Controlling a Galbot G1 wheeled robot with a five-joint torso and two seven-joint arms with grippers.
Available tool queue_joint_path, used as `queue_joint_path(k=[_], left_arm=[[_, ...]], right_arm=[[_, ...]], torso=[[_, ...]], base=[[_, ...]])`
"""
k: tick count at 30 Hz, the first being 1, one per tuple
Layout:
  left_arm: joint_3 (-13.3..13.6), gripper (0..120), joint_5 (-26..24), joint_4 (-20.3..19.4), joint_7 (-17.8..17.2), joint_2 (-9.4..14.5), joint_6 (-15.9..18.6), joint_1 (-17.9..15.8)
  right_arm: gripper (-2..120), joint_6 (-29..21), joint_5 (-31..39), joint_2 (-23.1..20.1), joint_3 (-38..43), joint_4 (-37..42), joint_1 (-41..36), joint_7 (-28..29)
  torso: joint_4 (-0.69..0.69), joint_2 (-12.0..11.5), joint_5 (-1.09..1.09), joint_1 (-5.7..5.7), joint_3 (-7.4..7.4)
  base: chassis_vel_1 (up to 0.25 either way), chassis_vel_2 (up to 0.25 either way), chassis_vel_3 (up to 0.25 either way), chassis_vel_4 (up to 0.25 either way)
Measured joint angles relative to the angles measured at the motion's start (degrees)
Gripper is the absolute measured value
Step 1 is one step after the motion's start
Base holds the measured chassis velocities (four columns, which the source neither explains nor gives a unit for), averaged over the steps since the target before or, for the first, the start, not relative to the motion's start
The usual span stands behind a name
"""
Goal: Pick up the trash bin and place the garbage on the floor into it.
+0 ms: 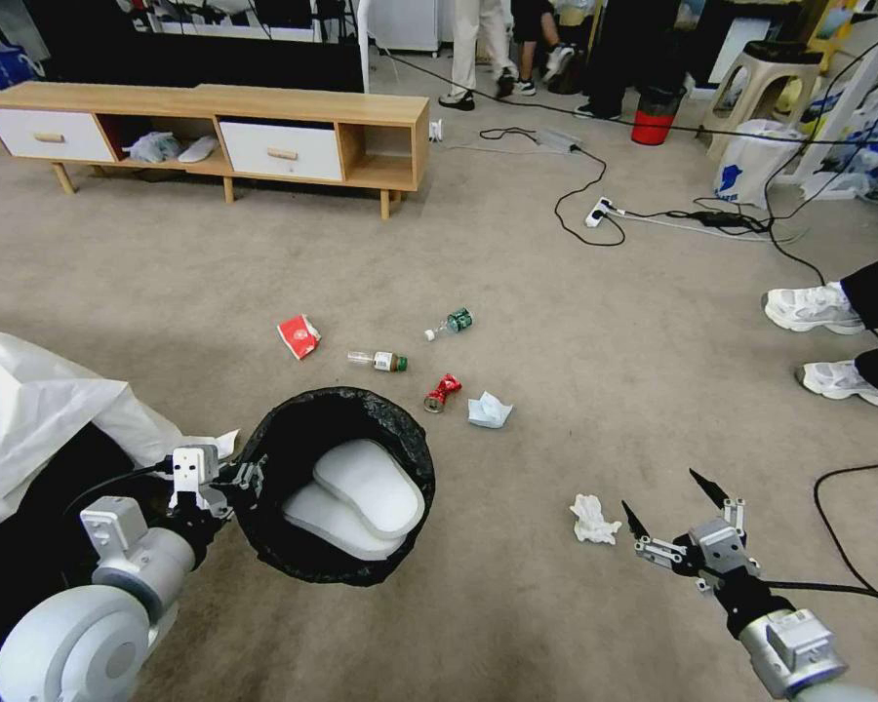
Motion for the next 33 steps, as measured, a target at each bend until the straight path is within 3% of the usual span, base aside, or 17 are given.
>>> queue_joint_path(k=[33], left_arm=[[0.23,0,-0.01,0.23,-0.04,0.12,0.06,-0.19]], right_arm=[[100,0.5,-0.53,0.64,-0.04,-0.76,0.04,-0.23]], torso=[[-0.01,0.0,0.0,0.0,0.0]], base=[[-0.123,0.125,0.118,-0.124]])
